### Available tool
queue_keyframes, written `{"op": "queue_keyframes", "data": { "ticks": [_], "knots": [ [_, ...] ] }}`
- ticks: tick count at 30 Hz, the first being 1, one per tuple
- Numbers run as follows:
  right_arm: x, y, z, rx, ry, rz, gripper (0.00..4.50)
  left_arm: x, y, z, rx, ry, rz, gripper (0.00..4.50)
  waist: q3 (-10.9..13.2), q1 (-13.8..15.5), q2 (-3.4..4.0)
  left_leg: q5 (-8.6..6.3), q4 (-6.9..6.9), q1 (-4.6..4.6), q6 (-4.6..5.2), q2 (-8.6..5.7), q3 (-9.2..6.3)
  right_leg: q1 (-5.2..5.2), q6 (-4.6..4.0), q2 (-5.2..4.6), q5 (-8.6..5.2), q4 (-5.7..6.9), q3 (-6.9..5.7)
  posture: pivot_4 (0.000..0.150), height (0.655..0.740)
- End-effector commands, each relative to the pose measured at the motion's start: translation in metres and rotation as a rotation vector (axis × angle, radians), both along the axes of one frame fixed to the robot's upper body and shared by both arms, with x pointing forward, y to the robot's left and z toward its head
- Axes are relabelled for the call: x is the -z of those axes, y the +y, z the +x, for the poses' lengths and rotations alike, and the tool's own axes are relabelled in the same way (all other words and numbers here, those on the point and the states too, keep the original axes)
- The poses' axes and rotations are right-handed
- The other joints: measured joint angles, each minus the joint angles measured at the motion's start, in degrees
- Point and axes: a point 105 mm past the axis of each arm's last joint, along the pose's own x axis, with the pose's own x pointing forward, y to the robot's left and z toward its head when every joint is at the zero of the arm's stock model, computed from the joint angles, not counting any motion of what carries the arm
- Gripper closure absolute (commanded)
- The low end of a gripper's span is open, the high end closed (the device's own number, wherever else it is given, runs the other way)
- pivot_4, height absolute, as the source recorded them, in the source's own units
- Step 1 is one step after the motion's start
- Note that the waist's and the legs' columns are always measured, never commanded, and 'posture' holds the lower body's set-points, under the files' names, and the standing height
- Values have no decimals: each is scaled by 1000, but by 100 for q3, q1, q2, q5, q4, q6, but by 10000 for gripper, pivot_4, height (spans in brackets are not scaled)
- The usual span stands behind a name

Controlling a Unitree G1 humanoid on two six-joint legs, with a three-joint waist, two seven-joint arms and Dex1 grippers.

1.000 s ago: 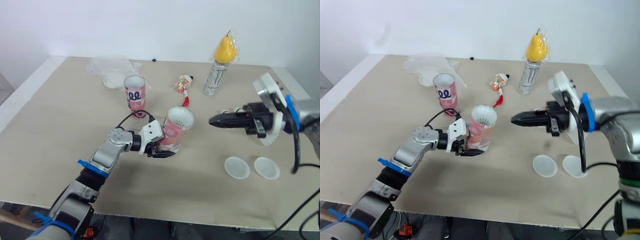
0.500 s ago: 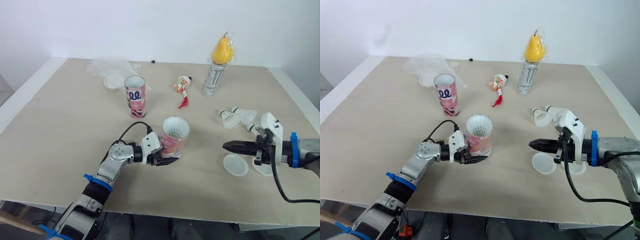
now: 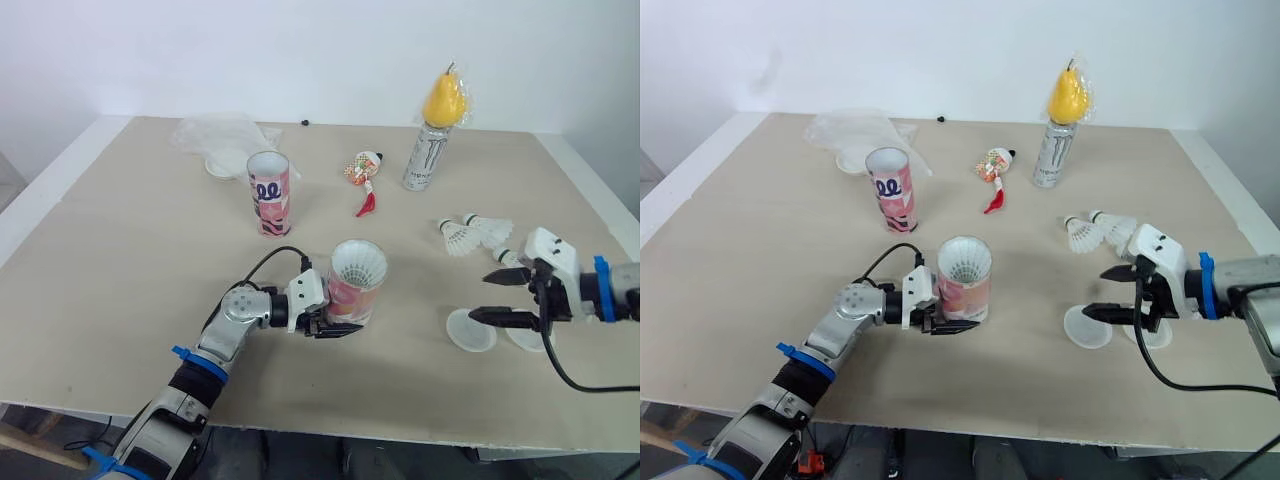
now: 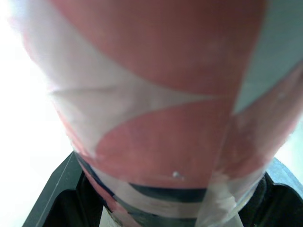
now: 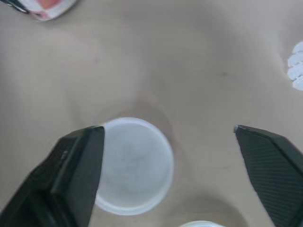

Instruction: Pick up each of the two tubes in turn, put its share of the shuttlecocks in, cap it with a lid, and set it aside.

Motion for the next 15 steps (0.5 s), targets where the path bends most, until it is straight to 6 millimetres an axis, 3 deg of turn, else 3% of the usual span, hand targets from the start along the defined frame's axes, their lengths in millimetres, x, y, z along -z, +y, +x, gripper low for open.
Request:
{"op": "queue_keyframes", "data": {
  "ticks": [1, 15],
  "knots": [
    [-3, -1, 4, -40, -7, -45, 712, 4, -2, -5, 19, 15, 4, 14579, 0, 2, 0, 0, 0, 0, 0, 0, -2, 1, 0, 1, 0, -1, 0, 1500, 7400],
    [31, 2, 6, -153, 94, -148, 712, 5, -1, -7, -1, 8, 19, 14579, -2, -16, 4, -2, -3, 0, -2, 0, 0, 1, 1, 1, -2, -5, 1, 1500, 7400]
  ]
}}
